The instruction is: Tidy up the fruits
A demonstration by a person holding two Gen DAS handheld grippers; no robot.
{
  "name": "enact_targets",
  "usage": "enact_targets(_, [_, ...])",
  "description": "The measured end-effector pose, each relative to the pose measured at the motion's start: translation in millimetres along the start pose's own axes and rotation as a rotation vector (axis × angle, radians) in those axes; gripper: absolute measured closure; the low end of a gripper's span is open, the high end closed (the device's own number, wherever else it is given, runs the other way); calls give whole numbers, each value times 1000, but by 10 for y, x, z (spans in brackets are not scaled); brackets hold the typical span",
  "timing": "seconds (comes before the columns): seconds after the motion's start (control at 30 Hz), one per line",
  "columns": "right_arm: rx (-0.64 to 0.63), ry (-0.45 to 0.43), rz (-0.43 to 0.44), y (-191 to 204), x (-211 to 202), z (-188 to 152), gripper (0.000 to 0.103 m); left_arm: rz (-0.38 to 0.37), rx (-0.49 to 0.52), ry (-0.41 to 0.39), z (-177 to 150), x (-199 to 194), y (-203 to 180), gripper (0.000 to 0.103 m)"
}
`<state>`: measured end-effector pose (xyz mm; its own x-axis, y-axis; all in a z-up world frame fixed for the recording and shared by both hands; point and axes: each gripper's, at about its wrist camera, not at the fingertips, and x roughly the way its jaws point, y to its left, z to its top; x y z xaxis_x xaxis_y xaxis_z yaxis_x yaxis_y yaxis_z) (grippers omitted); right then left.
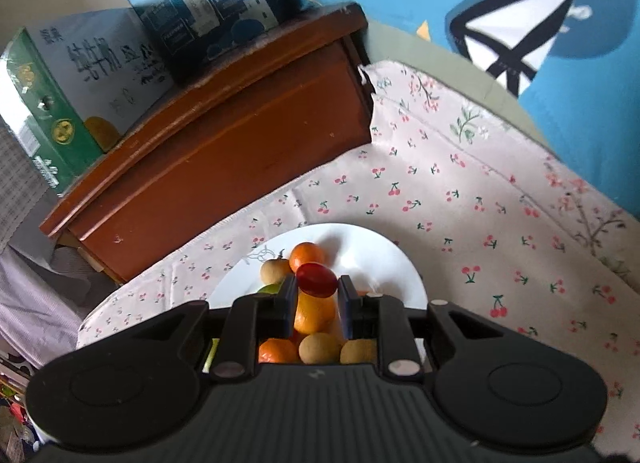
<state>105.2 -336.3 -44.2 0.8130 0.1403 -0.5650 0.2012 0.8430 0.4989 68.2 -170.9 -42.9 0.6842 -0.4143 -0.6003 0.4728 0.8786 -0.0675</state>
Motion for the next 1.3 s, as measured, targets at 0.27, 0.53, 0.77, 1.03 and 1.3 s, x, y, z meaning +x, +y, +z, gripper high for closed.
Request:
enact_targets(0.27, [18, 14, -26, -52, 200, 31, 76, 9, 2, -10, 35, -10, -12, 60])
enact_targets(0.53, [-20, 19, -38, 10, 24, 74, 58, 83, 1, 25, 114, -153, 2, 23])
enact_targets(0.77, [-83, 12, -60, 135, -312, 12, 40, 113, 23, 58, 125, -400, 44, 10])
enact_targets(1.03, [-87, 8, -69, 120, -767, -97, 27, 170, -1, 116, 63, -688, 220, 6])
enact_targets(1.3, [-129, 39, -109, 120, -1008, -301, 21, 202, -49, 182, 71, -982, 421, 6])
